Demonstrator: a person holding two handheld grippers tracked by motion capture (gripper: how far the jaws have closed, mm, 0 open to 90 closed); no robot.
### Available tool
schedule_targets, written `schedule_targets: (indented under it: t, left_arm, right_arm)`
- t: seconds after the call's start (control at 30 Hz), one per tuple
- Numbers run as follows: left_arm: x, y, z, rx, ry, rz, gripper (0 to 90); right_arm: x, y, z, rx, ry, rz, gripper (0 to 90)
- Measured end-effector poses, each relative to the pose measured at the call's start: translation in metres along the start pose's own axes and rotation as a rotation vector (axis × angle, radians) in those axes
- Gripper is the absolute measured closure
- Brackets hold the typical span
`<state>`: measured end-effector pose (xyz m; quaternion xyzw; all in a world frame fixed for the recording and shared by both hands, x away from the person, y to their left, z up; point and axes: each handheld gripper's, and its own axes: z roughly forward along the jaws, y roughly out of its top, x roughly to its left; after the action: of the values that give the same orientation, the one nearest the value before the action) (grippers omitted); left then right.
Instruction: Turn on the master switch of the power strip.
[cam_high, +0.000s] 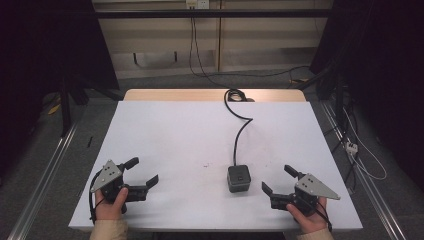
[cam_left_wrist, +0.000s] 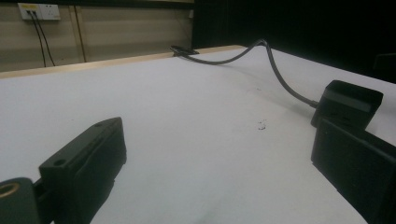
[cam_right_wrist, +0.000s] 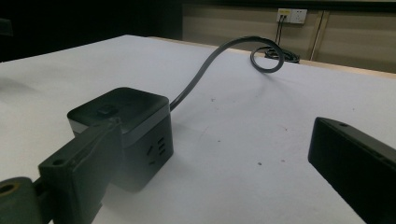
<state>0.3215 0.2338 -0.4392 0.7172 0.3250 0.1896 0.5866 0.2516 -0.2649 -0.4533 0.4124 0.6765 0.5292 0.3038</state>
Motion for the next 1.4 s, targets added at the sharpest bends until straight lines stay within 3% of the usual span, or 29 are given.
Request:
schedule_targets:
  t: [0.47,1.17,1.4]
  left_arm:
    - [0.0,0.001,0.0,-0.001,-0.001,0.005,3.1]
    - [-0.001,0.001,0.002,0.007,-0.005,0.016,3.2]
    - [-0.001,0.001,0.002,0.009,-0.005,0.02,3.2]
  right_arm:
    - [0.001,0.002,0.003,0.011,0.0,-0.001,5.6]
    - [0.0,0.015,0.006,0.038,0.029,0.058,25.7]
    - [0.001,0.019,0.008,0.041,0.038,0.049,29.0]
